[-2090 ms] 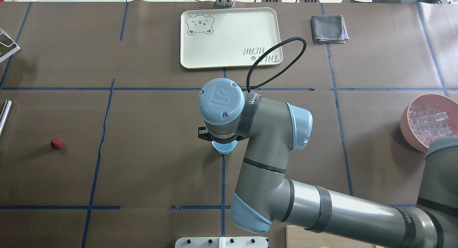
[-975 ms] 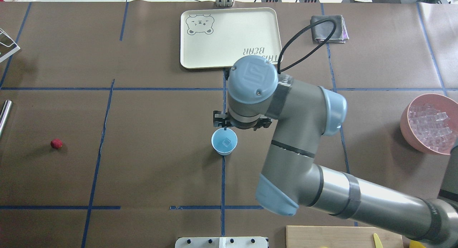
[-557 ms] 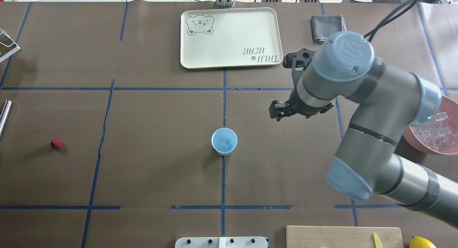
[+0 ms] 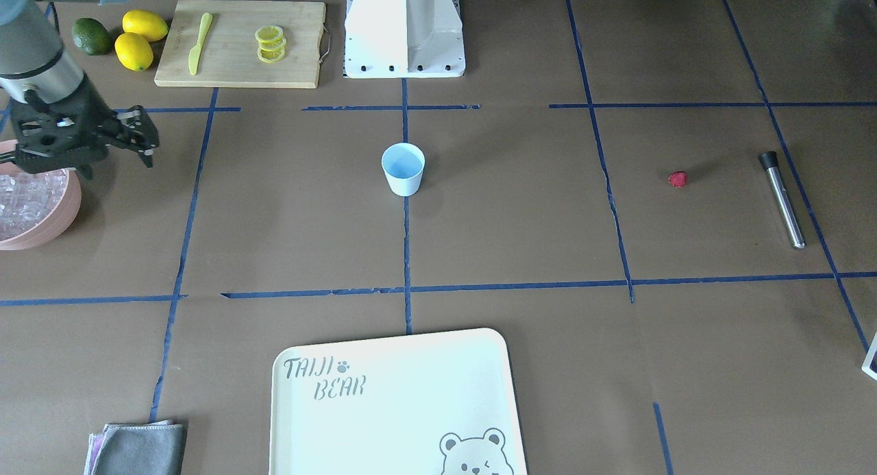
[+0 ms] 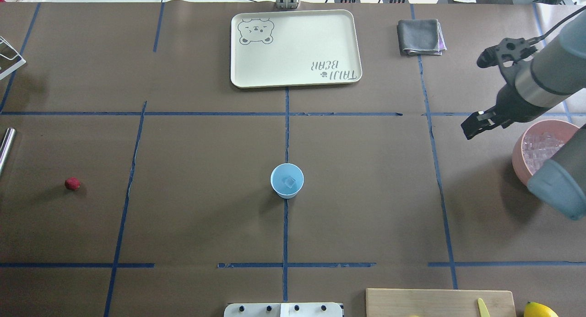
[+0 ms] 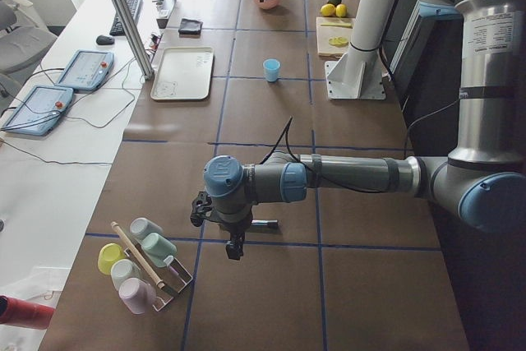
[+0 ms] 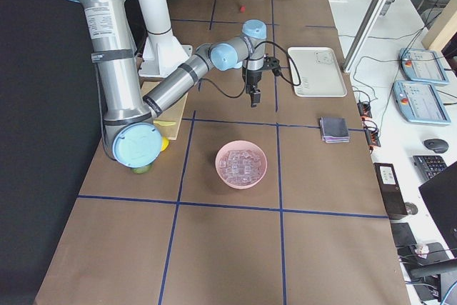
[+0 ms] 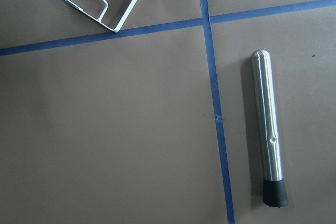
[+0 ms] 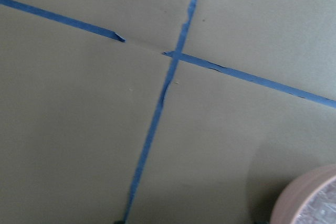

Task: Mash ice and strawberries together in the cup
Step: 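Move the right gripper back to the pink ice bowl, then grasp another ice cube from the bowl with the right gripper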

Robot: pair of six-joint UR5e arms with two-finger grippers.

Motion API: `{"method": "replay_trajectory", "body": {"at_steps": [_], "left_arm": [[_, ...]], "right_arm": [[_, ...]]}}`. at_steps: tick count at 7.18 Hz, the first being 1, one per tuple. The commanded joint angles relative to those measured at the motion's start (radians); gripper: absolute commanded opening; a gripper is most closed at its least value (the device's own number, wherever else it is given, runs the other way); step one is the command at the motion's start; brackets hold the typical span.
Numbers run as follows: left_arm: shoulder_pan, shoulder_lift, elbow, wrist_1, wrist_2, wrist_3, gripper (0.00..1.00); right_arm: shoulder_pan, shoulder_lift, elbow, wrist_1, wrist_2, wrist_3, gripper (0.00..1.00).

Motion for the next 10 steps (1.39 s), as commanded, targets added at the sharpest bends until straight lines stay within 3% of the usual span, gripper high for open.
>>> {"method": "replay_trajectory", "body": {"at_steps": [1,2,5,7,10], "left_arm": [[0.000,-0.001,-0.001,0.000,0.000,0.001,1.00],[0.000,0.000,-0.001,0.000,0.000,0.001,1.00],[0.002,-0.001,-0.001,0.000,0.000,0.002,1.00],[0.012,-0.001,-0.001,-0.002,0.000,0.002,1.00],[0.014,-0.001,-0.001,-0.003,0.000,0.002,1.00]], "right_arm": [[0.094,-0.174,-0.006,0.118,0.032,-0.158,0.85],[0.125,-0.252,-0.050,0.263,0.035,-0.188,0.85],[0.127,-0.336,-0.194,0.461,0.023,-0.209,0.84],[0.124,-0.333,-0.251,0.472,0.016,-0.210,0.81],[0.119,-0.345,-0.257,0.466,0.009,-0.210,0.77]]}}
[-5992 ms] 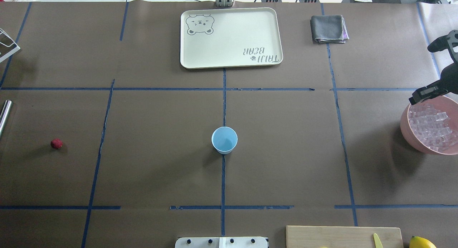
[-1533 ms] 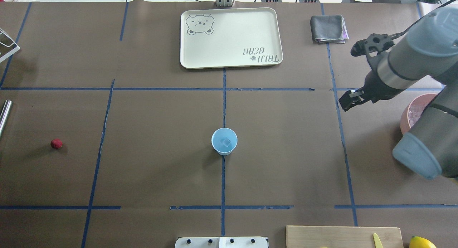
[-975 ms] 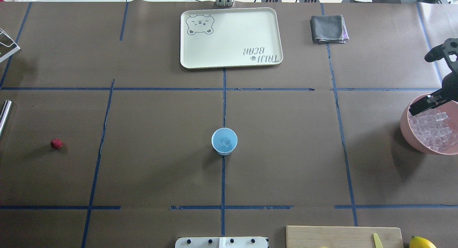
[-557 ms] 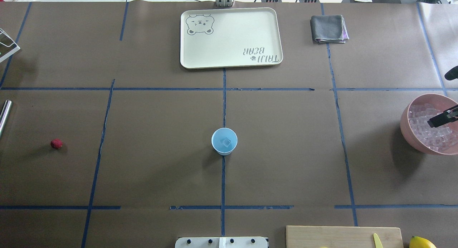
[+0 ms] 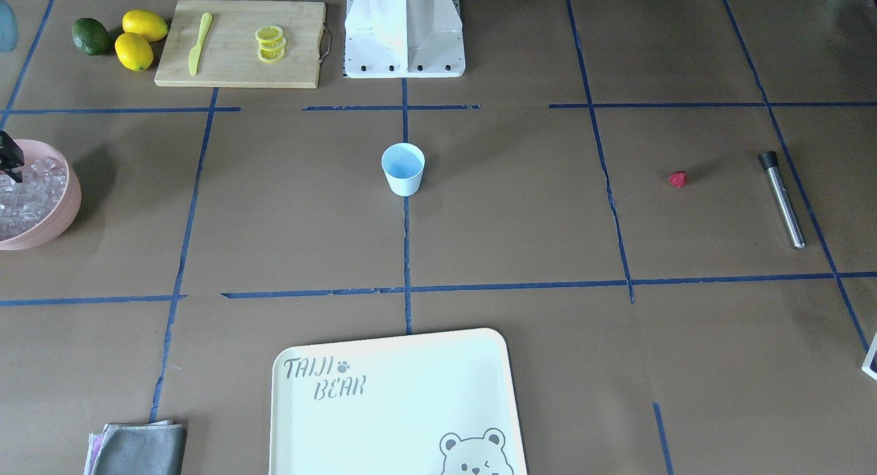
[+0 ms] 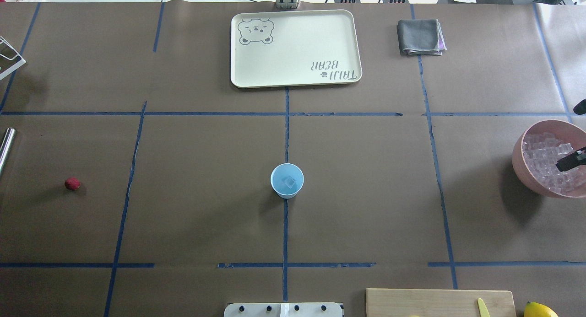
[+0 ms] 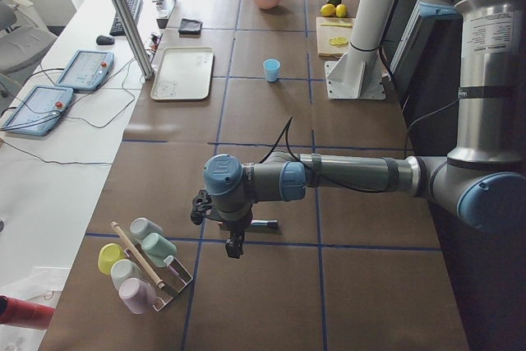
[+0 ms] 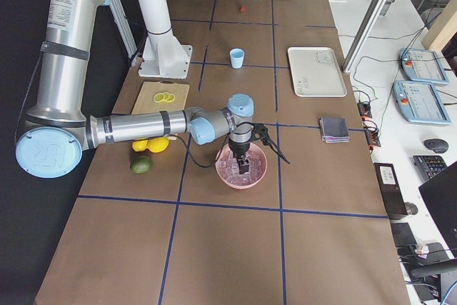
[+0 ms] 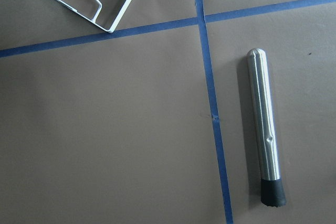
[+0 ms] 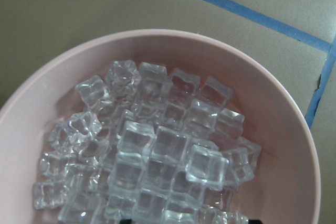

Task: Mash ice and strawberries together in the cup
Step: 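Grasp another ice cube from the bowl with the right gripper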

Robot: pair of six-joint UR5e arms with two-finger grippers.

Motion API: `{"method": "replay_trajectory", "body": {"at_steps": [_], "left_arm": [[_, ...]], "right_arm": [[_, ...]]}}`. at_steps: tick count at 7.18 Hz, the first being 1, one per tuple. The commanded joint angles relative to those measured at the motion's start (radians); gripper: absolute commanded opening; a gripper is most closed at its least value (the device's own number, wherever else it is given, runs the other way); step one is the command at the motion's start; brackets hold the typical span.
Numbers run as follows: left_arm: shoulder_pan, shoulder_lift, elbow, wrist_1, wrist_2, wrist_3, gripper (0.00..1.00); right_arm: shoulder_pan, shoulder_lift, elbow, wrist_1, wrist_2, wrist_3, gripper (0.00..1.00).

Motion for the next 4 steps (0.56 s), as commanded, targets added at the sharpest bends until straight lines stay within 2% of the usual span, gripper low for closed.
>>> {"method": "replay_trajectory", "body": {"at_steps": [1,4], "left_arm": [[0.001,0.000,0.000,-0.001,0.000,0.000,1.00],[0.003,0.000,0.000,-0.001,0.000,0.000,1.00]], "right_arm": [[-0.009,-0.004,-0.001,-0.003,0.000,0.002,0.77],[-0.043,-0.007,-0.003,-0.004,-0.001,0.002,0.75]]}}
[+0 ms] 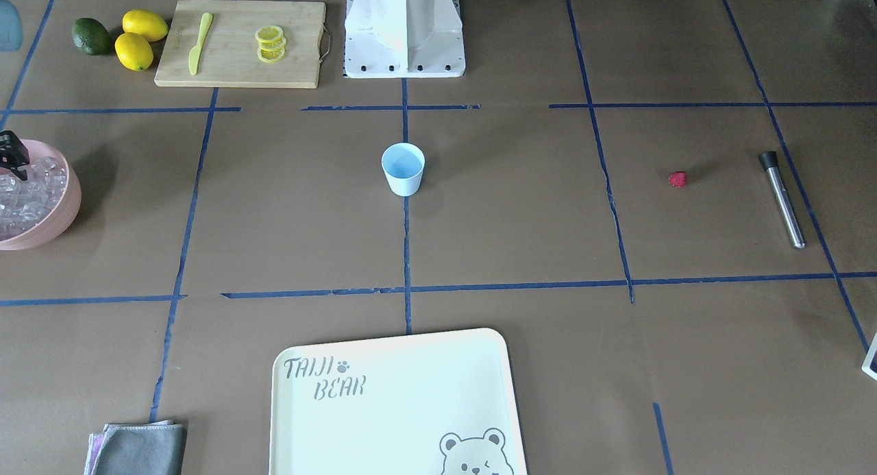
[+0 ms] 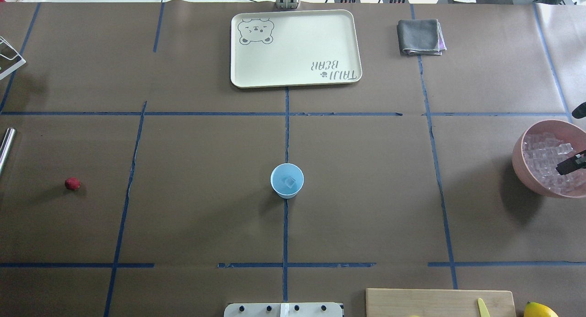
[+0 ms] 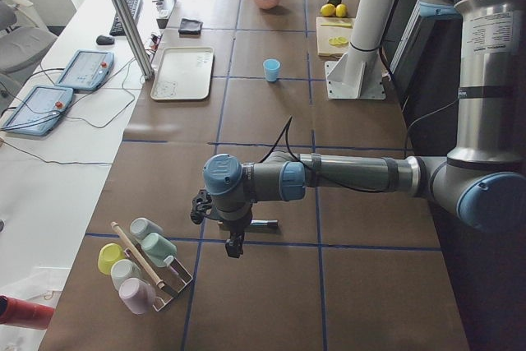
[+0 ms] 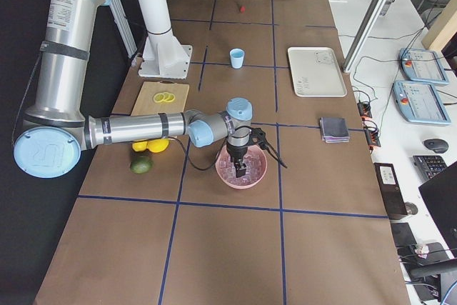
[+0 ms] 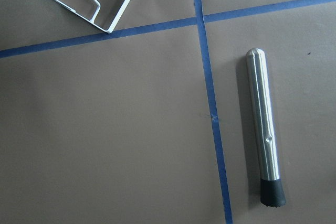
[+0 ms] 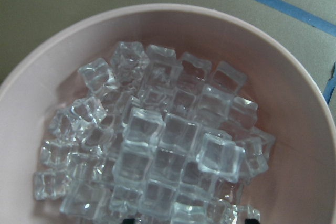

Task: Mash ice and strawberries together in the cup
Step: 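Grasp another ice cube from the bowl with the right gripper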

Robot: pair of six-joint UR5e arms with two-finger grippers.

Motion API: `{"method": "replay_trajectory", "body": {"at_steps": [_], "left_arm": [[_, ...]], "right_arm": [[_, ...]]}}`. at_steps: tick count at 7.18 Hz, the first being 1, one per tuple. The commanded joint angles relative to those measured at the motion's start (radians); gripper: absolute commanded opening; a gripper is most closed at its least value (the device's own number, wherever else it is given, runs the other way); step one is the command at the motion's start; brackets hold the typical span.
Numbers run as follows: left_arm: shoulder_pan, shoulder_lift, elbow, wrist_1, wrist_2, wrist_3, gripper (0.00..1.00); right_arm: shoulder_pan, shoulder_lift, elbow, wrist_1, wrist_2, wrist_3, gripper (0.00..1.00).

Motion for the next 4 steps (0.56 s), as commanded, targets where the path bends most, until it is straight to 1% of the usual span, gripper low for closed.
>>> {"method": "replay_trajectory", "body": {"at_steps": [1,2,3,4], "left_arm": [[0.001,0.000,0.000,0.000,0.000,0.000,1.00],[0.001,0.000,0.000,0.000,0.000,0.000,1.00],[0.004,0.000,0.000,0.000,0.000,0.000,1.00],[0.009,0.000,0.000,0.001,0.000,0.000,1.00]], "right_arm": [[-0.013,-0.001,0.001,-0.002,0.001,-0.001,0.73],[-0.013,0.001,0.001,-0.002,0.000,-0.001,0.70],[-0.011,-0.002,0.000,-0.004,0.000,-0.001,0.64],[-0.009,-0.004,0.000,-0.004,0.000,-0.001,0.39]]}}
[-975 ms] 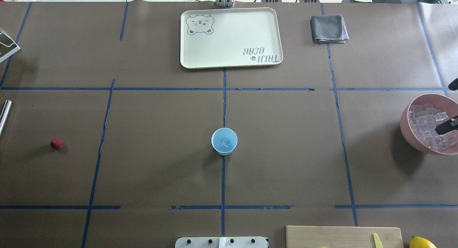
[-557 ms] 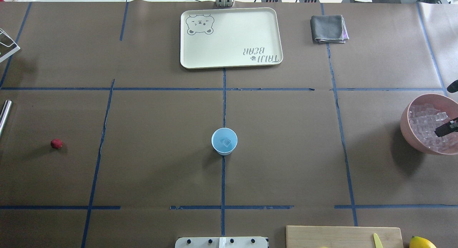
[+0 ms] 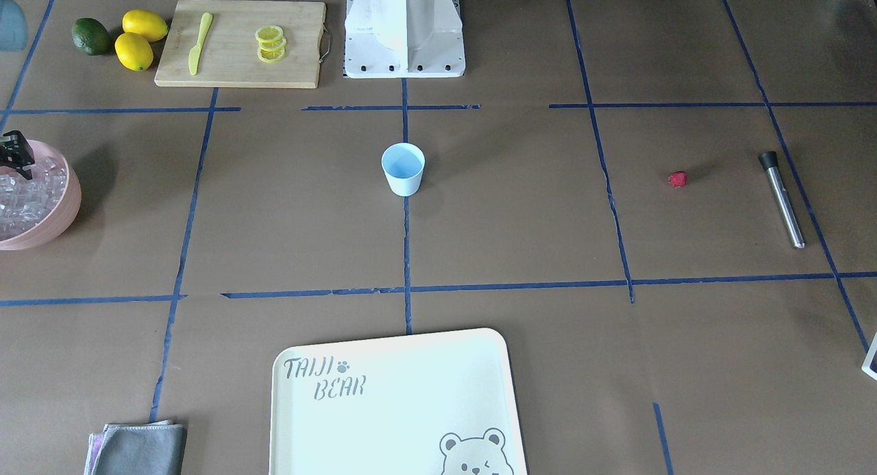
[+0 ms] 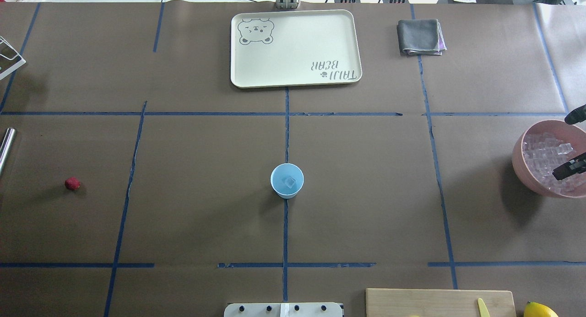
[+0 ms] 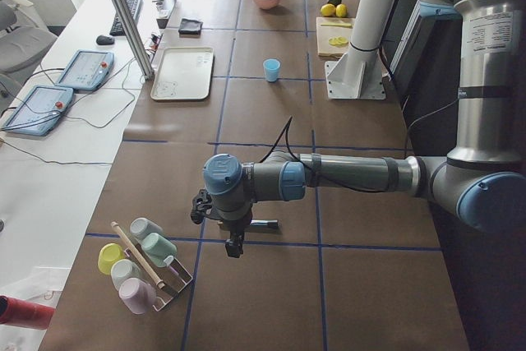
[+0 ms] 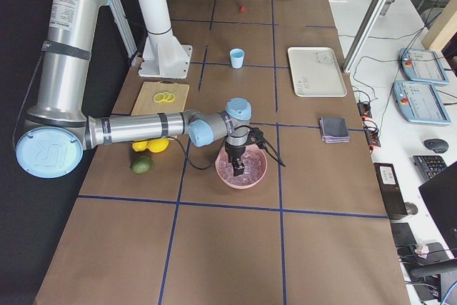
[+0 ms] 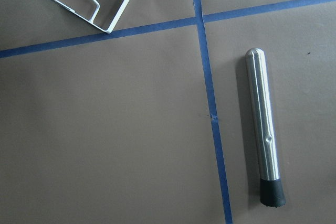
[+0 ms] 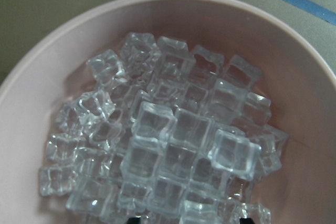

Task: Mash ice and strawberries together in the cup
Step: 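Grasp another ice cube from the bowl with the right gripper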

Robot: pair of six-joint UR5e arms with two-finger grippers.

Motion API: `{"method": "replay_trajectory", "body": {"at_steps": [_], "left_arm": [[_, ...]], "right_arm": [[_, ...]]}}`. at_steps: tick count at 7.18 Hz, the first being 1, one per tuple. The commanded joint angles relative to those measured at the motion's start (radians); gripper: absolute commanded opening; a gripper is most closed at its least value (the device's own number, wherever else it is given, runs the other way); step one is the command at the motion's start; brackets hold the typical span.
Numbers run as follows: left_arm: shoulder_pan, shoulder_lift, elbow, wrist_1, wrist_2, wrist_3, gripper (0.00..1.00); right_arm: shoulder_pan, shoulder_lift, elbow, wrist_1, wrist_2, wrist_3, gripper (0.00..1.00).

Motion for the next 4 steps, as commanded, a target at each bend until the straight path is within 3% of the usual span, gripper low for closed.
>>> {"method": "replay_trajectory", "body": {"at_steps": [1,2,4], "left_arm": [[0.005,0.000,0.000,0.000,0.000,0.000,1.00],[0.005,0.000,0.000,0.000,0.000,0.000,1.00],[0.005,0.000,0.000,0.000,-0.002,0.000,1.00]], "right_arm": [[0.001,-0.005,0.002,-0.001,0.000,0.000,0.12],[0.004,-0.008,0.005,0.002,0.000,-0.002,0.04],[0.009,-0.020,0.034,0.006,0.001,-0.002,0.02]]}}
